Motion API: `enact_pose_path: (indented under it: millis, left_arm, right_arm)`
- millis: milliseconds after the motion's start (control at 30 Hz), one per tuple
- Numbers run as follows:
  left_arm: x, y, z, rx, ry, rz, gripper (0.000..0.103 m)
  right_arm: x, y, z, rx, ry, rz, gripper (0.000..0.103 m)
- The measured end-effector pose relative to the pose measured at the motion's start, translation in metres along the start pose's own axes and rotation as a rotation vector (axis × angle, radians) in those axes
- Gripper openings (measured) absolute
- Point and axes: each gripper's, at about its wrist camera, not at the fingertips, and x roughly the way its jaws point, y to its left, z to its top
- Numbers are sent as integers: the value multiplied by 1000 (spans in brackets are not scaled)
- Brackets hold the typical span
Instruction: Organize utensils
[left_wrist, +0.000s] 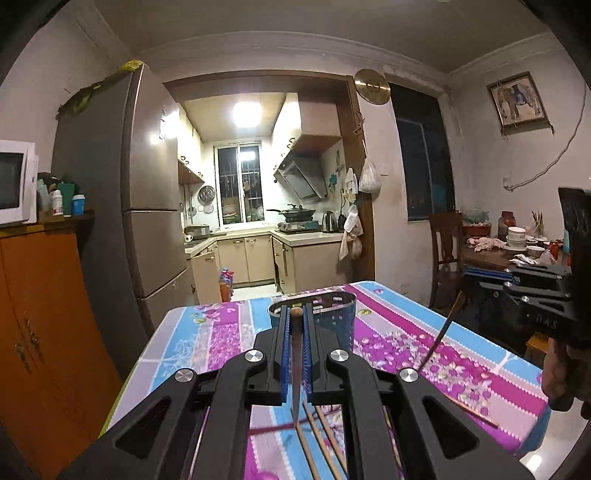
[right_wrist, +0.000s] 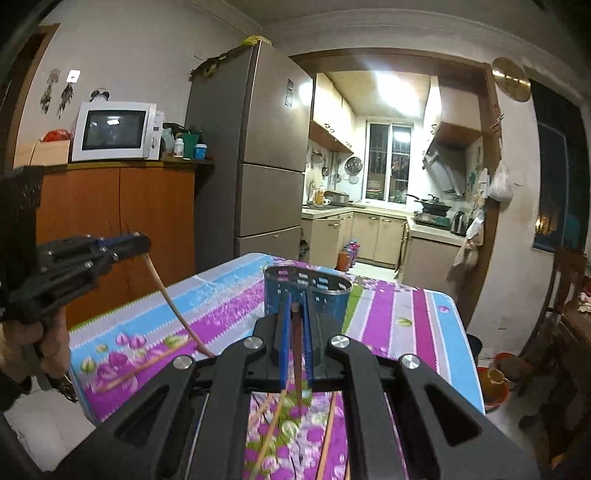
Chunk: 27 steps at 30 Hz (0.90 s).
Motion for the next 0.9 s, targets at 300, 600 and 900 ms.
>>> enact_pose_path:
  millis: [300,600,900]
  left_arm:
    - [19,10,61,-11,35,-24,8]
    - [55,26,138,-37,39,-39,8]
    - [117,36,196,-56,64,-15,8]
  right_arm:
    - [28,-23,54,22,-13,3,5]
    - [49,-52,132,65,-56,-14,5]
    - [99,-69,191,66,-25,-39,5]
